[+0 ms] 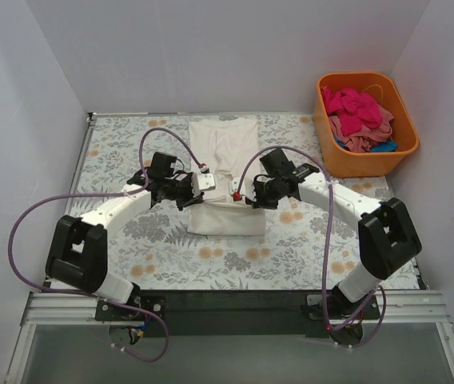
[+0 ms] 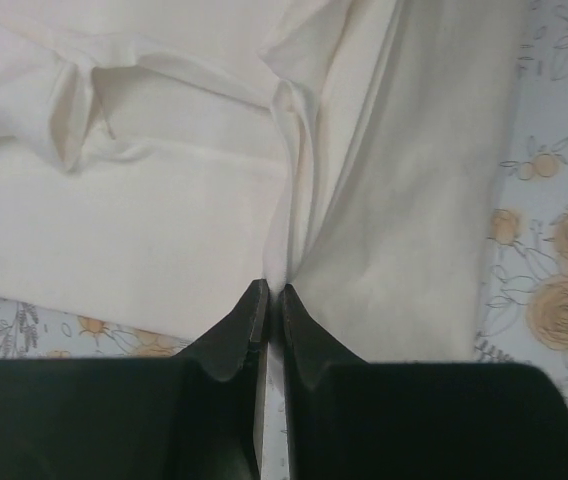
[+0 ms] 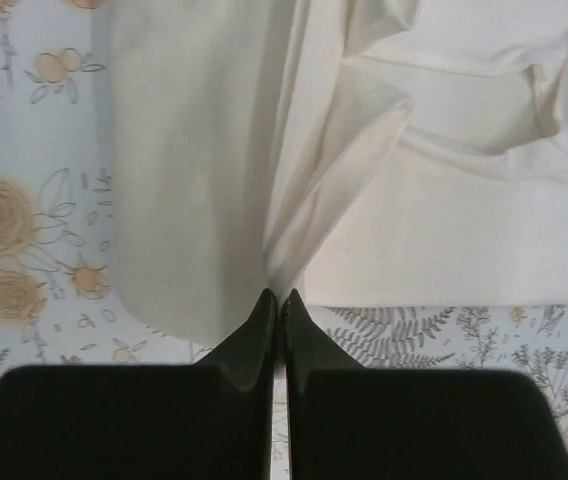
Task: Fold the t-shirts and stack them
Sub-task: Fold the tshirt
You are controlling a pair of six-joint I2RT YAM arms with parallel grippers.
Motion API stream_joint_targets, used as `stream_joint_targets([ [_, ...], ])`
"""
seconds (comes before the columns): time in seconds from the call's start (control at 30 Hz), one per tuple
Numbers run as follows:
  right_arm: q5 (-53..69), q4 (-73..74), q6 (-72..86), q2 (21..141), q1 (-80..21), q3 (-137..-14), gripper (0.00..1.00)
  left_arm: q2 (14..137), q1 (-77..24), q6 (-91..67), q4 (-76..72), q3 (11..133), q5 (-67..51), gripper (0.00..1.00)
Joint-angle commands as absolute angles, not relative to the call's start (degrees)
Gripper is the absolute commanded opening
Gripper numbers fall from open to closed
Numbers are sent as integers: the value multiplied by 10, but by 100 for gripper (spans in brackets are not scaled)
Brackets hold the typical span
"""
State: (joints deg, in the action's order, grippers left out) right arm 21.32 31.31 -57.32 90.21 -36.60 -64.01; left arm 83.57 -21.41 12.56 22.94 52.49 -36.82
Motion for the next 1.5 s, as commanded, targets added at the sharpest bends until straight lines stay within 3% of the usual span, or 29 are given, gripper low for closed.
stream_joint_targets([
  [0.0, 221, 316, -630, 938, -342, -697, 1, 871, -193, 169, 169, 569, -377, 0],
  [0.63, 221, 299, -685, 1149, -272, -880, 1, 1110, -139, 201, 72, 735, -371, 0],
  [1.37, 191, 244, -662, 1196, -262, -919, 1, 1154, -128, 206, 22, 755, -352, 1],
  [1.4, 188, 243, -658, 1199, -262, -921, 1, 1155, -128, 201, 16, 755, -348, 13],
  [1.47, 181, 236, -650, 1201, -262, -924, 19, 1160, -128, 186, 8, 765, -340, 30],
])
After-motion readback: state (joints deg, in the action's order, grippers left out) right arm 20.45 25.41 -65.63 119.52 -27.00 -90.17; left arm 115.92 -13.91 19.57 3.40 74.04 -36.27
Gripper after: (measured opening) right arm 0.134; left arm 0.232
